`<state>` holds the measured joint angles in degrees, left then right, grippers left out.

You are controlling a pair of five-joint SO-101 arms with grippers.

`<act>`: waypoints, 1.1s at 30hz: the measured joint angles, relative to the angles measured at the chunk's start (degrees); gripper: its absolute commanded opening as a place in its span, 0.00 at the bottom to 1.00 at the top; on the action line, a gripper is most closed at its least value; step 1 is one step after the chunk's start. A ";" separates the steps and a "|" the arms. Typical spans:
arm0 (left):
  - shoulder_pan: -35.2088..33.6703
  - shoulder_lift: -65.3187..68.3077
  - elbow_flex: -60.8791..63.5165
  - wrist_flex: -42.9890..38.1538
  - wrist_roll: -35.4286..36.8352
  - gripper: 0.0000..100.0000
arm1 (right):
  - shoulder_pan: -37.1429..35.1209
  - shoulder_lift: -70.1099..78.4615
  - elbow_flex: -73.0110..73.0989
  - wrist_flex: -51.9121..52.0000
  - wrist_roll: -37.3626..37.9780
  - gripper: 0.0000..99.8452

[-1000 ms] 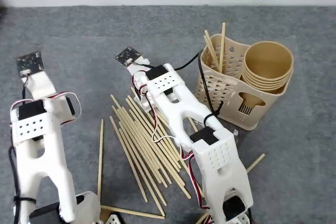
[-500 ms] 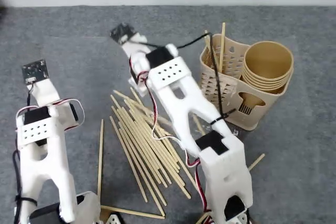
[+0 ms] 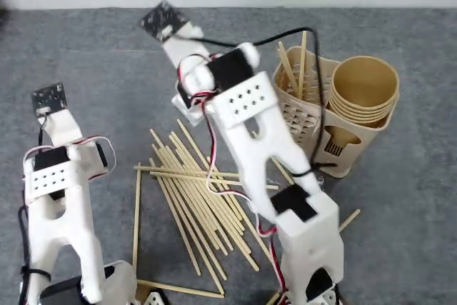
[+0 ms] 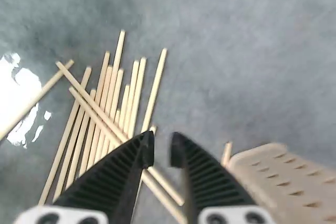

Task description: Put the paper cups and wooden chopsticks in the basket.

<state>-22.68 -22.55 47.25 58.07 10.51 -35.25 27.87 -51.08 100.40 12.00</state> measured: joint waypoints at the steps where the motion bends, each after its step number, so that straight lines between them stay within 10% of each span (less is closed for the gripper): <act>1: 0.00 0.00 0.00 0.00 0.00 0.01 | -0.26 1.32 1.14 0.00 -0.53 0.16; 22: -11.25 0.00 3.08 -6.59 0.00 0.01 | -12.57 3.08 28.75 -2.81 0.26 0.16; 33: -11.87 0.00 7.12 -11.87 -1.85 0.01 | -13.89 -21.80 60.22 -20.84 0.18 0.17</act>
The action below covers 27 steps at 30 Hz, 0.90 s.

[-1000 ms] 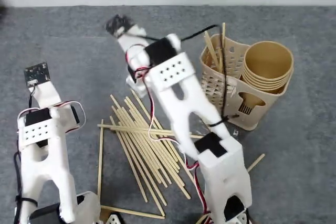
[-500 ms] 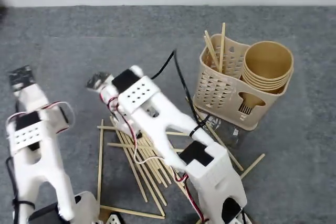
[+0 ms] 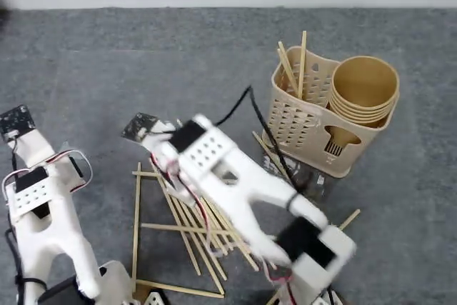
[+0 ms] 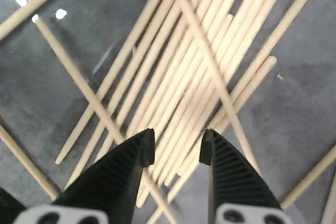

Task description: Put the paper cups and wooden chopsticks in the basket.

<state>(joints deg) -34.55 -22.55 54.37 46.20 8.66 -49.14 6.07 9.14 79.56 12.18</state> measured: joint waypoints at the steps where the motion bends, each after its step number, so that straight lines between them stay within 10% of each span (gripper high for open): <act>1: 0.00 0.00 0.00 0.00 0.00 0.01 | -0.70 -2.37 3.69 -2.37 0.00 0.17; 9: 0.00 0.00 1.41 -0.18 0.00 0.01 | -4.57 -8.97 20.84 -15.91 0.00 0.29; 27: 0.00 0.00 2.11 -0.35 0.00 0.01 | 8.88 11.16 4.84 -20.66 0.00 0.28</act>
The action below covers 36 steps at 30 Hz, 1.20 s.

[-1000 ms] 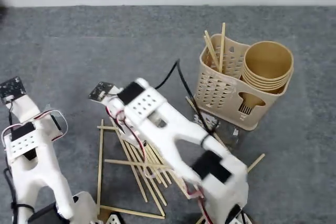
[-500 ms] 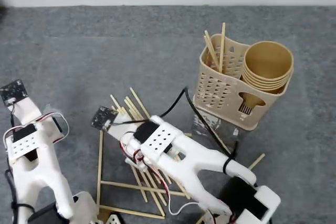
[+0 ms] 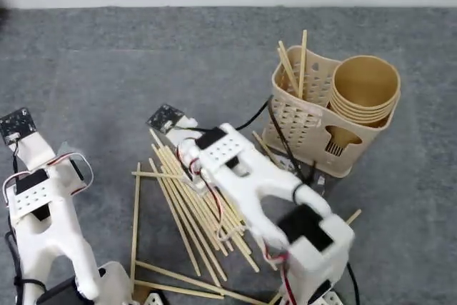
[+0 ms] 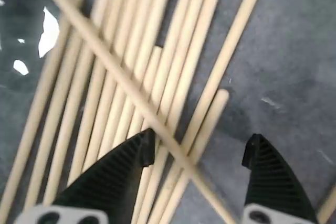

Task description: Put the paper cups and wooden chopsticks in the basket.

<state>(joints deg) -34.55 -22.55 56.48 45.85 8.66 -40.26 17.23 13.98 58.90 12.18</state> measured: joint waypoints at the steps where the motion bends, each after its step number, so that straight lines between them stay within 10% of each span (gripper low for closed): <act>1: 0.00 0.00 0.35 0.00 0.00 0.01 | 0.26 1.67 -1.41 0.00 0.09 0.28; 16: 0.00 0.00 0.35 0.00 0.00 0.01 | 2.11 6.59 -6.07 -0.62 0.00 0.01; 36: 0.00 0.00 1.14 -1.49 0.00 0.01 | 1.49 -4.40 -9.76 11.25 0.00 0.01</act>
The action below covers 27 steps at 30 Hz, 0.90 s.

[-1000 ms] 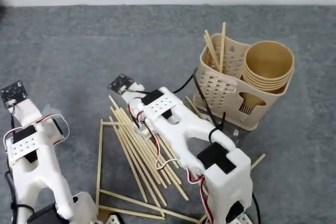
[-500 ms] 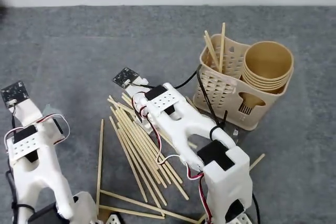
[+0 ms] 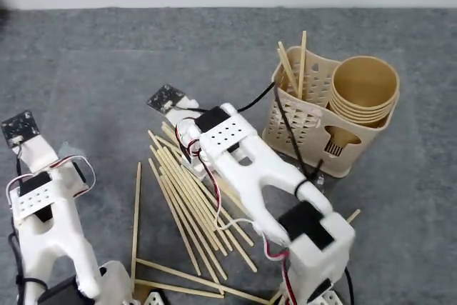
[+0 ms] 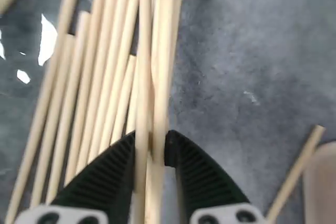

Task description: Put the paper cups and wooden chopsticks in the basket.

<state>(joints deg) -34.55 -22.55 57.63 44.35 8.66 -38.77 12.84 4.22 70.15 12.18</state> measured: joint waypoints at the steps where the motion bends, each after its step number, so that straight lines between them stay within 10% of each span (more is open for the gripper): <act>1: 0.00 0.00 0.00 0.00 0.00 0.01 | 0.00 -1.76 0.00 0.62 0.09 0.01; 27: 0.00 0.00 0.00 0.00 0.00 0.01 | 1.32 -34.90 0.00 1.32 0.35 0.01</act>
<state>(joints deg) -34.55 -22.55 57.63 44.35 8.66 -37.45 -22.07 4.22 71.47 12.53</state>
